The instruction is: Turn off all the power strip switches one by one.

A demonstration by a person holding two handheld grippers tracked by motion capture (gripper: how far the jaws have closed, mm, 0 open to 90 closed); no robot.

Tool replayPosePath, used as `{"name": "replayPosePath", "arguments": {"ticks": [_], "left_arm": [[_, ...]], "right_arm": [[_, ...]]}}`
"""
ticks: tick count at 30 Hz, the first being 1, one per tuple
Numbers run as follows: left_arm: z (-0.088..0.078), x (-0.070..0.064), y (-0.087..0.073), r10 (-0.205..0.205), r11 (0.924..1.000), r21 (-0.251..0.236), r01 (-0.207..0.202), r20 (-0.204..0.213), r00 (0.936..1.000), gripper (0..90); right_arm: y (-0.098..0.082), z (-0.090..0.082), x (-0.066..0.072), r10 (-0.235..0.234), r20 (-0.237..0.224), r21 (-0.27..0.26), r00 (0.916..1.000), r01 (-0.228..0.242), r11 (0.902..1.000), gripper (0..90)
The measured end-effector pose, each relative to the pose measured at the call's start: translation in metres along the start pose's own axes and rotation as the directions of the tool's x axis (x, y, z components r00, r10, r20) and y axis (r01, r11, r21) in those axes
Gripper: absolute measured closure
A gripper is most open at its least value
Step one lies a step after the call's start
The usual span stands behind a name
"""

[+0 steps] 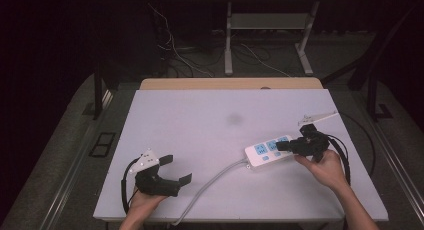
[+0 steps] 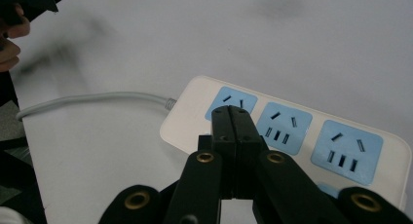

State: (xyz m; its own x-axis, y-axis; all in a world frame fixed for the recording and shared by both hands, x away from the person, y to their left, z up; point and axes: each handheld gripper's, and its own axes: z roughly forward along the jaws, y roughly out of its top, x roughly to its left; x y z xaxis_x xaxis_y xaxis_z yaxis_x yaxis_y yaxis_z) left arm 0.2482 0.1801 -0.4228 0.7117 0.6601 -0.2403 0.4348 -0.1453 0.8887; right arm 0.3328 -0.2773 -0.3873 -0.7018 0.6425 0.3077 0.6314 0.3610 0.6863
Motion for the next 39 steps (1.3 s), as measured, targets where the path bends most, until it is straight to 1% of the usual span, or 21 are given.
{"name": "replayPosePath", "arguments": {"ticks": [5, 9, 13, 18, 24, 35, 37, 39], "left_arm": [[0.0, 0.0, 0.0, 0.001, 1.0, -0.001, -0.001, -0.001, 1.0, 0.0], [0.0, 0.0, 0.0, 0.002, 1.0, -0.001, -0.002, -0.001, 1.0, 0.0], [0.0, 0.0, 0.0, 0.001, 1.0, 0.0, -0.001, -0.002, 1.0, 0.0], [0.0, 0.0, 0.0, 0.001, 1.0, 0.001, -0.001, -0.002, 1.0, 0.0], [0.0, 0.0, 0.0, 0.0, 1.0, 0.001, 0.0, -0.002, 1.0, 0.0], [0.0, 0.0, 0.0, -0.002, 1.0, 0.002, 0.002, -0.002, 1.0, 0.0], [0.0, 0.0, 0.0, 0.0, 1.0, 0.003, 0.0, -0.001, 1.0, 0.0], [0.0, 0.0, 0.0, 0.0, 1.0, 0.003, 0.0, -0.001, 1.0, 0.0]], "right_arm": [[0.0, 0.007, 0.0, -0.004, 0.002, 0.023, 1.0, 0.004, 0.9997, 90.0], [-0.003, 0.014, -0.004, -0.004, 0.016, 0.051, 0.9999, 0.003, 0.9987, 90.0], [-0.005, 0.017, -0.007, 0.001, 0.025, 0.063, 0.9997, -0.003, 0.998, 90.0], [-0.006, 0.018, -0.011, 0.006, 0.03, 0.064, 0.9995, -0.008, 0.9979, 90.0], [-0.006, 0.022, -0.013, 0.005, 0.031, 0.07, 0.9995, -0.007, 0.9975, 90.0], [-0.01, 0.028, -0.018, 0.006, 0.043, 0.097, 0.9991, -0.01, 0.9953, 90.0], [-0.011, 0.028, -0.019, 0.012, 0.046, 0.107, 0.9988, -0.017, 0.9941, 90.0], [-0.012, 0.028, -0.021, 0.018, 0.045, 0.102, 0.9988, -0.022, 0.9945, 90.0]]}}
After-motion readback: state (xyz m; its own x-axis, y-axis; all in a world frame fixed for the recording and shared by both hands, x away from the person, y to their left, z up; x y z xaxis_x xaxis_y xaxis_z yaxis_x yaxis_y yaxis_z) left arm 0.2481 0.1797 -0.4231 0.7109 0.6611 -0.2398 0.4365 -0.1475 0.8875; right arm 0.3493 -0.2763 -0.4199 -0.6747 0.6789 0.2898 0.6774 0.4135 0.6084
